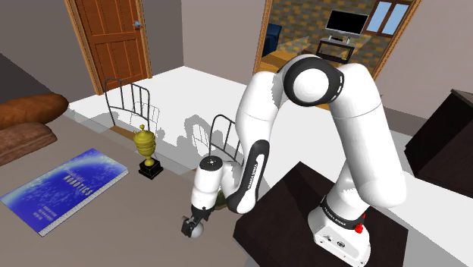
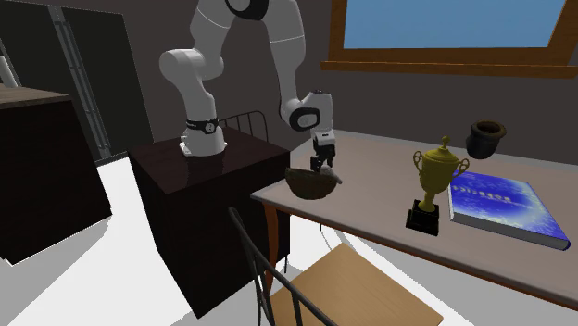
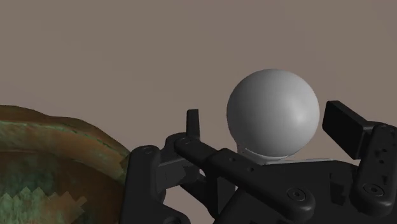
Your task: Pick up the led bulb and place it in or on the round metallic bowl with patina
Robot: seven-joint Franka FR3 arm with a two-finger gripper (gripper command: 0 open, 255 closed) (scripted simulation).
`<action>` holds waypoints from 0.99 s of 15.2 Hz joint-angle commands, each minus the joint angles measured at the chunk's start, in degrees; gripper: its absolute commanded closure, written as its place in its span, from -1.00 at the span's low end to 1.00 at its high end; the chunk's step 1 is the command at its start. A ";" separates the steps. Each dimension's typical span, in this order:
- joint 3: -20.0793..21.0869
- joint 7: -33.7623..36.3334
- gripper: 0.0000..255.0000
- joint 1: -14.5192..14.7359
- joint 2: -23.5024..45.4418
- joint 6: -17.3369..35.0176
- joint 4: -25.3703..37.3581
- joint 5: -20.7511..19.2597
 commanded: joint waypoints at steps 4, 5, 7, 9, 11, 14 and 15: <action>-0.28 0.00 -1.00 -0.25 0.11 -0.37 -0.05 0.04; -0.28 0.00 -1.00 -0.25 0.11 -0.37 -0.05 0.04; -0.40 0.08 1.00 -0.11 0.15 -0.25 -0.10 0.00; -0.38 0.11 1.00 -0.11 0.06 -0.25 -0.19 0.01; -0.40 0.07 1.00 -0.14 0.13 -0.24 -0.13 0.00; -0.43 -0.01 1.00 -0.23 0.17 -0.20 -0.13 -0.04; -0.28 0.01 1.00 -0.25 0.11 -0.37 -0.05 0.03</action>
